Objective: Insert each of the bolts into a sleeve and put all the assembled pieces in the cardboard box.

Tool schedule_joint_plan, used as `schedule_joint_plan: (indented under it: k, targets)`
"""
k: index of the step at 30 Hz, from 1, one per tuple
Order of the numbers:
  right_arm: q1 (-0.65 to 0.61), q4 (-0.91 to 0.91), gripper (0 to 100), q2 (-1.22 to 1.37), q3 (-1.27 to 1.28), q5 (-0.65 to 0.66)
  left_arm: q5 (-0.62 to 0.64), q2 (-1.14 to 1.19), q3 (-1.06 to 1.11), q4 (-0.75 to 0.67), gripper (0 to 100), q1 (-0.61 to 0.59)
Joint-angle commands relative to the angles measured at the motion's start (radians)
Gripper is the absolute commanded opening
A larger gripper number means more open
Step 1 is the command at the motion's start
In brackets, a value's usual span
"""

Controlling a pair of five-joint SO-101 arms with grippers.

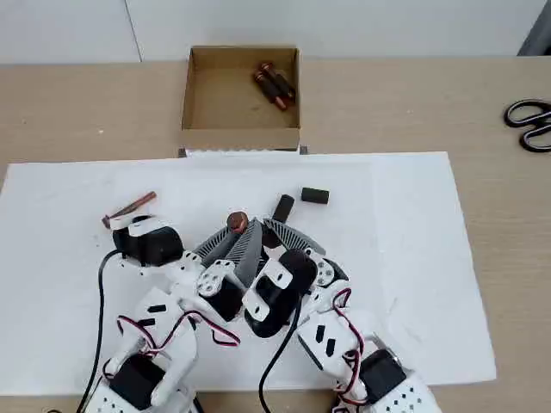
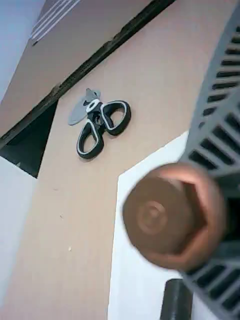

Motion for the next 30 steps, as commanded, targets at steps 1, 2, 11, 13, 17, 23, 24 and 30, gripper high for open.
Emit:
schedule_joint_plan:
  k: [1,2,11,13,17,23,24,30]
  targets:
    - [0.002,-0.096,0.2,-0.025,0.012,0.028,0.005,0.003,0.067,0.069,1,0.063]
    - [0.002,-0.096,0.2,-0.025,0.012,0.028,0.005,0.003,0.068,0.069,1,0.06]
    - [0.002,-0.058,0.2,-0.024,0.012,0.025,-0.046,0.003,0.061,0.069,22,0.058]
    - [0.002,-0.03,0.2,-0.024,0.012,0.023,-0.063,0.003,0.059,0.069,22,0.058]
    - [0.002,-0.021,0.2,-0.024,0.012,0.023,-0.087,0.003,0.033,0.077,22,0.055]
    - [0.007,0.015,0.2,-0.024,0.014,0.023,-0.163,0.003,-0.054,0.124,22,-0.015]
    - [0.007,0.018,0.2,-0.024,0.014,0.023,-0.187,0.003,-0.064,0.135,22,-0.04]
    - [0.008,0.019,0.2,-0.024,0.014,0.023,-0.245,0.003,-0.148,0.226,22,-0.114]
